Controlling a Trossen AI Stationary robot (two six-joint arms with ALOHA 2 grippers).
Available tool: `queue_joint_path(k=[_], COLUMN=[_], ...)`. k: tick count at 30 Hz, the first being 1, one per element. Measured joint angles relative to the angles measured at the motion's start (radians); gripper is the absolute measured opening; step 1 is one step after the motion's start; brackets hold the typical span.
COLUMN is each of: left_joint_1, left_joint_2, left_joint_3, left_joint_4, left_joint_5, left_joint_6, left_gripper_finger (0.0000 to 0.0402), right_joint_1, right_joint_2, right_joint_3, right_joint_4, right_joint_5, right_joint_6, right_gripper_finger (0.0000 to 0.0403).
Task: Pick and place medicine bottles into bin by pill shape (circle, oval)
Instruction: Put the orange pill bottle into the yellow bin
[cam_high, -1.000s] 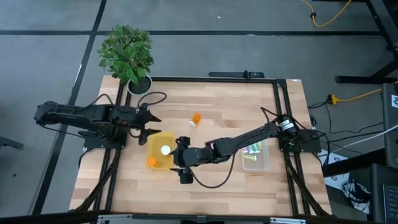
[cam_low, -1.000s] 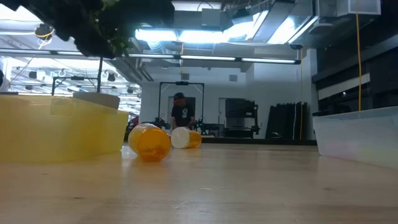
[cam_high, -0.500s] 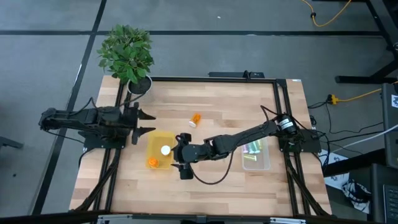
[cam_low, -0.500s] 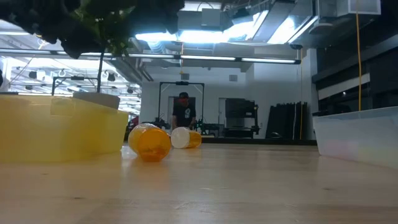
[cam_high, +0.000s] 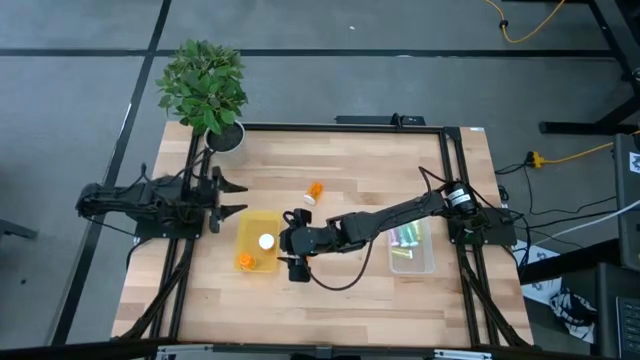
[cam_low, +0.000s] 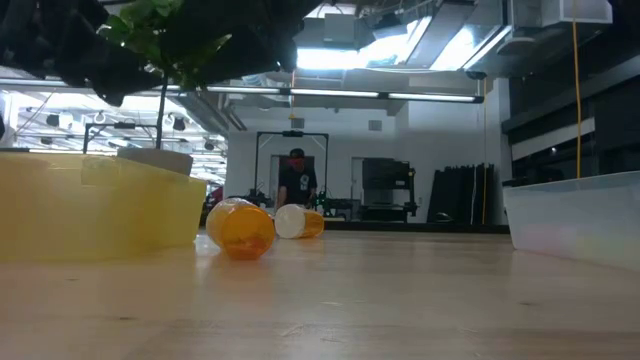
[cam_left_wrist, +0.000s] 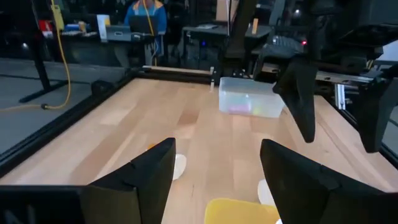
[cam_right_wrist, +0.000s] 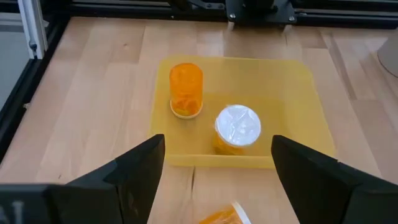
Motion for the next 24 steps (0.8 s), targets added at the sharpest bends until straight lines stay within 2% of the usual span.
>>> queue_joint_path(k=[4, 8, 12, 15, 21, 24], left_joint_1=[0.0, 0.016, 0.035, 0.038, 0.039, 0.039], left_joint_2=[-0.028, -0.028, -0.028, -0.028, -0.021, -0.028], left_joint_3=[-0.048, -0.052, -0.052, -0.074, -0.116, -0.116], left_joint_4=[0.043, 0.043, 0.022, 0.027, 0.088, 0.077], left_joint_5=[-0.005, -0.036, -0.021, 0.022, 0.028, 0.032], left_joint_6=[0.017, 0.001, -0.003, -0.004, 0.0, 0.002], left_gripper_finger=[0.0229, 0.0229, 0.0229, 0.0229, 0.0229, 0.0229], right_joint_1=[0.0, -0.001, -0.003, -0.002, -0.002, -0.002], right_joint_2=[0.0, 0.0, 0.0, -0.007, -0.035, -0.05], right_joint_3=[0.0, 0.0, 0.0, 0.0, 0.001, 0.001], right_joint_4=[-0.005, -0.008, -0.027, -0.096, -0.236, -0.292], right_joint_5=[0.0, 0.001, 0.005, 0.071, 0.266, 0.305], right_joint_6=[0.0, 0.0, 0.021, 0.053, 0.153, 0.172], right_gripper_finger=[0.0296, 0.0296, 0.0296, 0.0296, 0.0296, 0.0296])
